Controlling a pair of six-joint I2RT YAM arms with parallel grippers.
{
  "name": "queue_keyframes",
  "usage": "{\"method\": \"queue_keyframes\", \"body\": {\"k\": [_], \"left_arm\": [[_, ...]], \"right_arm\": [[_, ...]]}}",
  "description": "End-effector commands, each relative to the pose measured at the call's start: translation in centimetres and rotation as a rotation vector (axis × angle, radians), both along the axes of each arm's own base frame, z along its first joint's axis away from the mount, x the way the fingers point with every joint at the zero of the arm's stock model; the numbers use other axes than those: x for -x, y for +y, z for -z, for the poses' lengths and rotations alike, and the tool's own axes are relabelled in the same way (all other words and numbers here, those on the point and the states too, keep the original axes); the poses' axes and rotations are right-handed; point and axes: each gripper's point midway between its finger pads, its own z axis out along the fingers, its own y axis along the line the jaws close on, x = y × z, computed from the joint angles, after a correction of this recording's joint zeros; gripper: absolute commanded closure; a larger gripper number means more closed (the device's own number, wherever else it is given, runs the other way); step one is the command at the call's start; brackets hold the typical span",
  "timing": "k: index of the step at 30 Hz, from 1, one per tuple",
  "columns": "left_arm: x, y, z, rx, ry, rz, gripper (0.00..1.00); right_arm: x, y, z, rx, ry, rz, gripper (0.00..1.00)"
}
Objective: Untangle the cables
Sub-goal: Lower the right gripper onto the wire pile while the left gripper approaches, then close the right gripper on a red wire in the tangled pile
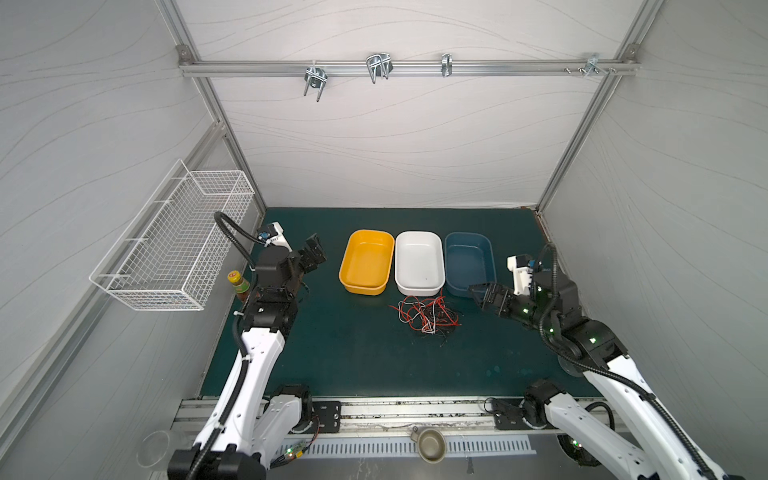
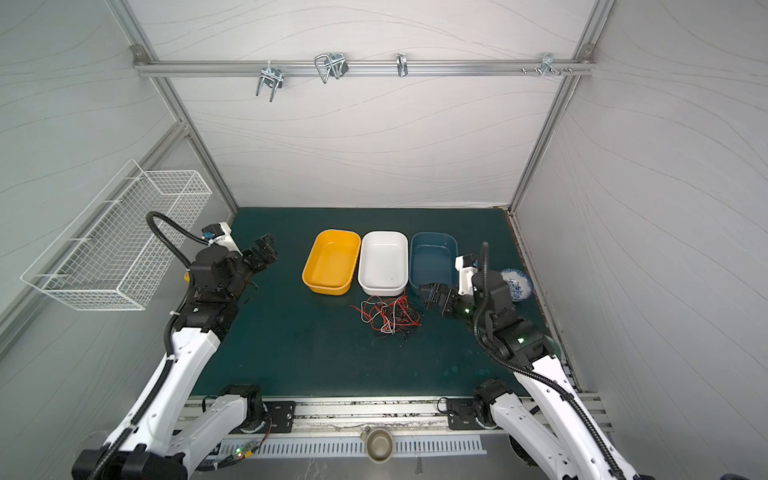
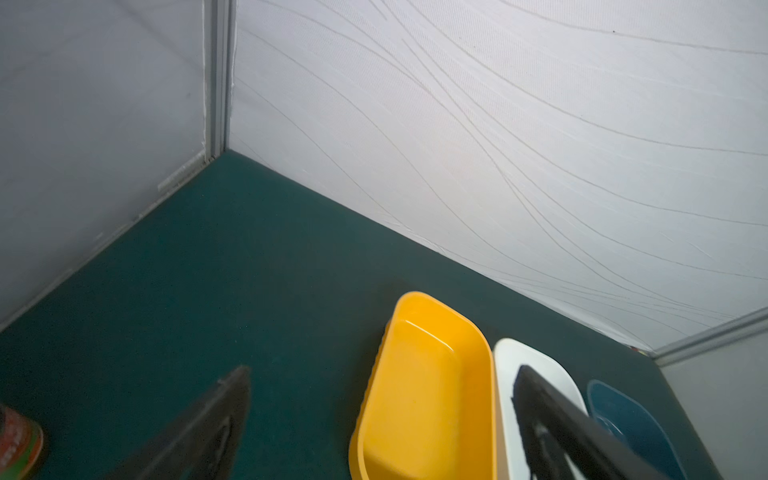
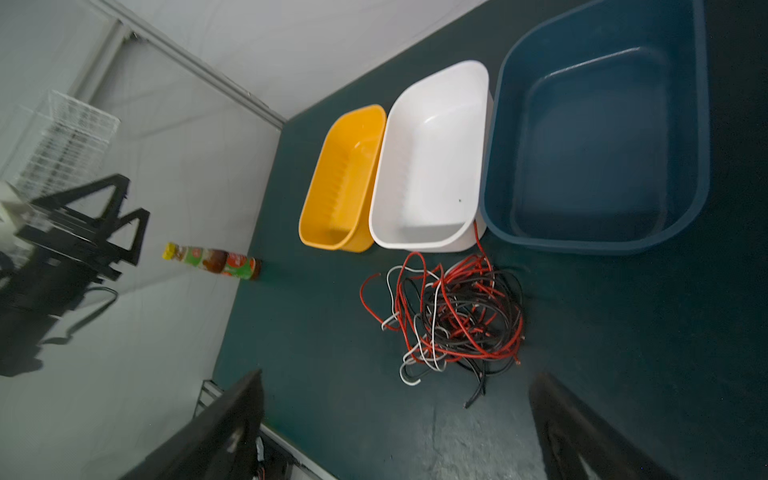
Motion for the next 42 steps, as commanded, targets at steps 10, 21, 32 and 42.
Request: {"method": "queue_keyframes", "body": {"k": [10, 21, 32, 42], "left_arm": [[7.5, -6.8, 6.9, 0.343, 0.345, 0.261, 0.0], [10.2, -9.3, 8.8, 0.102, 0.471, 0.328, 0.0], [12.3, -9.1, 11.6, -0.037, 0.681, 0.327, 0.0], [12.2, -10.5, 12.7, -0.043, 0.712, 0.375, 0.0]], "right_arm": [[0.1, 3.2, 6.7, 0.329, 0.03, -0.106, 0.19], [-2.6, 5.7, 9.6, 0.474, 0.054, -0.158, 0.39], [-2.3, 5.4, 12.8, 0.57, 0.081, -0.218, 0.52], [-4.1, 6.2, 15.3, 0.545, 0.126, -0.249, 0.59]]}}
